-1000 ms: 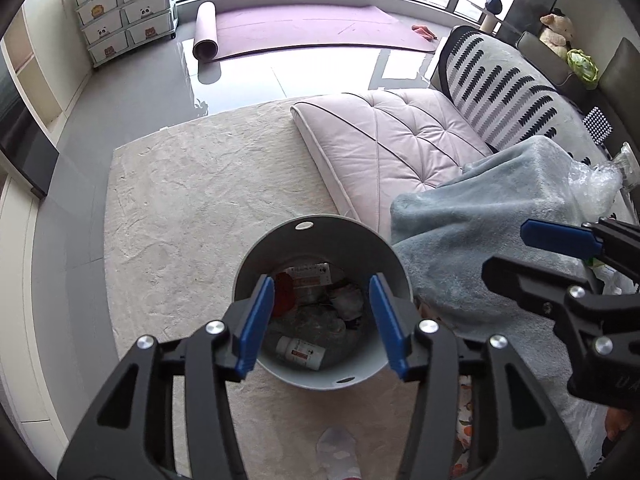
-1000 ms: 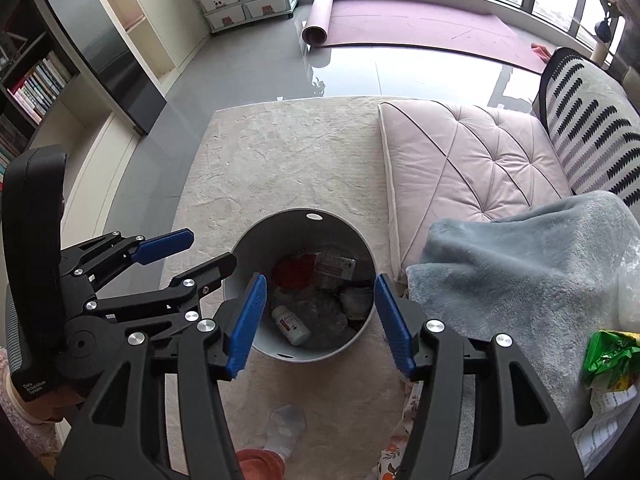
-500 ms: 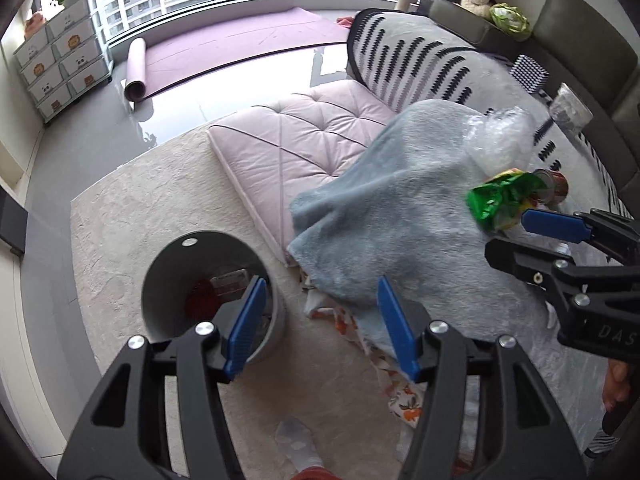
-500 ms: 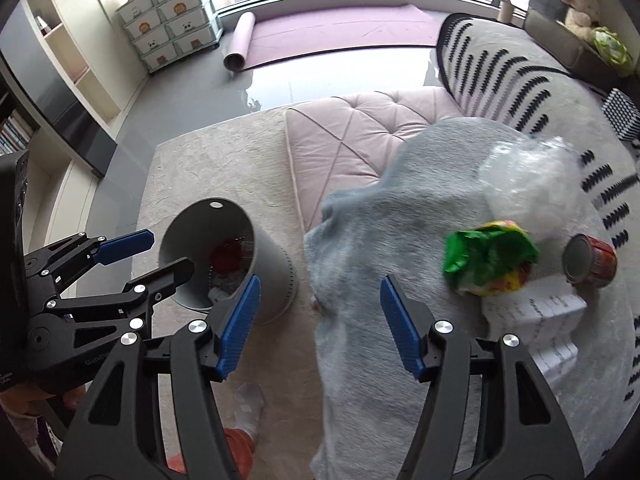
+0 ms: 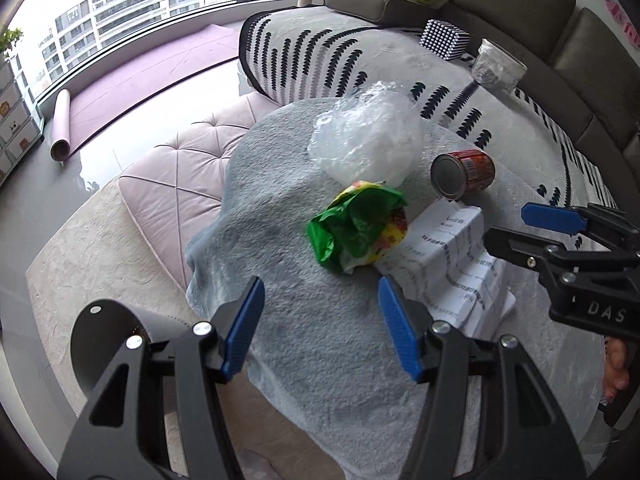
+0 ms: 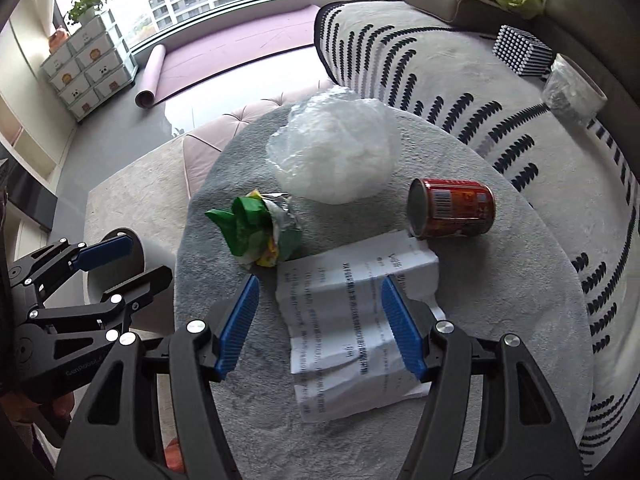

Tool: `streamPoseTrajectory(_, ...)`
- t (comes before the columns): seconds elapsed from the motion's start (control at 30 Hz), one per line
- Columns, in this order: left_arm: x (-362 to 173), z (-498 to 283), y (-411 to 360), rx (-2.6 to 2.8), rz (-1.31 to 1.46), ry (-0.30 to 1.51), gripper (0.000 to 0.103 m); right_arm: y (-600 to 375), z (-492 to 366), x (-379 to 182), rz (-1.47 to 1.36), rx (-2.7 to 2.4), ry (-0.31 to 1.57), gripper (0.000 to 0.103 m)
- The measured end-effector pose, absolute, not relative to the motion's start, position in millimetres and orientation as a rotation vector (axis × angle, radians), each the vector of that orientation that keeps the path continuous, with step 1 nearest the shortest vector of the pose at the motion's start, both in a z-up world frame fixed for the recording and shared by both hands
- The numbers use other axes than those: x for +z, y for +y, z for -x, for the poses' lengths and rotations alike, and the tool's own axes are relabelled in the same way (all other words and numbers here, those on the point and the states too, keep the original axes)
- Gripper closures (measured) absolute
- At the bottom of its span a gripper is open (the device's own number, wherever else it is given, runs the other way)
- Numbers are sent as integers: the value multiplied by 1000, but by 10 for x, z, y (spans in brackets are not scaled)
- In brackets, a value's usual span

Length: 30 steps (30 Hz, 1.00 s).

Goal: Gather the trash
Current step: 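Move both tools back over the table toward the snack bag and can, then grasp the green snack bag with the left tool while the right tool grasps the red can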

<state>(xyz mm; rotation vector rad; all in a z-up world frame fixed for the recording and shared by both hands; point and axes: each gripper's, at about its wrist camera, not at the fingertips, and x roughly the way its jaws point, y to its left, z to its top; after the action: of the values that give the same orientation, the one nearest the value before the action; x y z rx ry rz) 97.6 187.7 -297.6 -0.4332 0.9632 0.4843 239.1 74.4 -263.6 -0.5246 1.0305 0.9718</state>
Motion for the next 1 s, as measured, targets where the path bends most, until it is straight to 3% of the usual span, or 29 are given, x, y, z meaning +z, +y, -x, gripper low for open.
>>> streamPoseTrajectory(0.7, -3425, -1656, 1998, 473, 368, 1025, 43, 723, -2785, -2908, 495, 988, 1060, 42)
streamPoseTrajectory(0.73, -3430, -1658, 2001, 475, 374, 1023, 46, 736, -2786, -2914, 499, 990, 1058, 42)
streamPoseTrajectory(0.83, -3424, -1660, 1997, 470, 390, 1014, 68, 768, -2799, -2932, 505, 995, 1058, 42)
streamPoseTrajectory(1.0, -3343, -1621, 1978, 466, 389, 980, 79, 800, -2806, -2928, 510, 999, 1057, 42)
